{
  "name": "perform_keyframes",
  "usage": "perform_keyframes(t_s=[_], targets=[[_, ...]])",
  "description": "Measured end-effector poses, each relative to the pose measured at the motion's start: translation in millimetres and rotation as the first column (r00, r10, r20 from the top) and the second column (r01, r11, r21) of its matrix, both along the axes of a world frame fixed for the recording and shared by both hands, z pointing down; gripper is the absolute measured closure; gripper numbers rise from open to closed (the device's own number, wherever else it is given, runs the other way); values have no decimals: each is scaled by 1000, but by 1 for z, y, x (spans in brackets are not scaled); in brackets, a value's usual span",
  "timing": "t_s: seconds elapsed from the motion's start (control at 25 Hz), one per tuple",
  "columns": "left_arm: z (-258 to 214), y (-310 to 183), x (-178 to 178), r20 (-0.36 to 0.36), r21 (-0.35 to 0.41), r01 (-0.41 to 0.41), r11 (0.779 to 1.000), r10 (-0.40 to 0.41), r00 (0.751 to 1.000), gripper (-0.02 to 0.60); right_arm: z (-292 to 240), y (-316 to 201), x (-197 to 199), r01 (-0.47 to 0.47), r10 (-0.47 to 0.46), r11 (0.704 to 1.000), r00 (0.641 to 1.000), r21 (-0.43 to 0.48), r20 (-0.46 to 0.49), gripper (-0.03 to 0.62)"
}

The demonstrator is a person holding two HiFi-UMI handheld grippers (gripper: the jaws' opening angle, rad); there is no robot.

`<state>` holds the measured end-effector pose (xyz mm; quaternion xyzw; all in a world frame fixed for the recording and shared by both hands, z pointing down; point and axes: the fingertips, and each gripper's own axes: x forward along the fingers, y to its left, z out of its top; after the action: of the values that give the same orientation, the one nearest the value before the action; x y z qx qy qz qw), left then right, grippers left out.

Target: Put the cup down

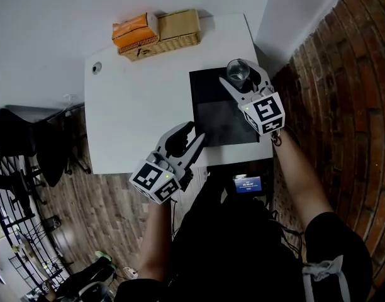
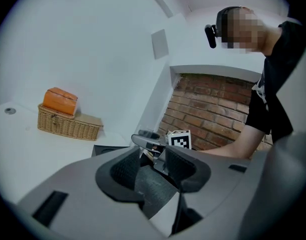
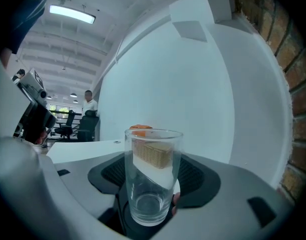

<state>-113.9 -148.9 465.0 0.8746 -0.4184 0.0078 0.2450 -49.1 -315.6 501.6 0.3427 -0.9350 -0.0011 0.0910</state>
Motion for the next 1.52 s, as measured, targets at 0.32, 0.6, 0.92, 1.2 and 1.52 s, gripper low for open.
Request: perform_keyframes(t_s=[0.32, 0.6, 0.92, 1.2, 1.52], targets=[[0, 1, 3, 9, 5, -14, 1000, 14, 1000, 414, 3, -1, 0, -20, 20, 1000, 1000, 19, 11, 306], [2, 9, 1, 8, 3, -5, 1000, 5, 1000, 414, 16, 3, 5, -34, 32, 999, 999, -33, -38, 306], [-1, 18, 5, 7, 18, -16, 1000, 16, 1000, 414, 25, 23, 22, -48, 41, 997, 991, -58, -127, 306], [-3, 25, 14, -2, 36, -33, 999, 33, 999, 414, 26, 50, 45, -75, 63, 995, 984, -63, -168, 306], [1, 38, 25, -6, 37, -66, 997, 66, 998, 414, 33, 94, 67, -118, 99, 982, 986, -147, -133, 306]])
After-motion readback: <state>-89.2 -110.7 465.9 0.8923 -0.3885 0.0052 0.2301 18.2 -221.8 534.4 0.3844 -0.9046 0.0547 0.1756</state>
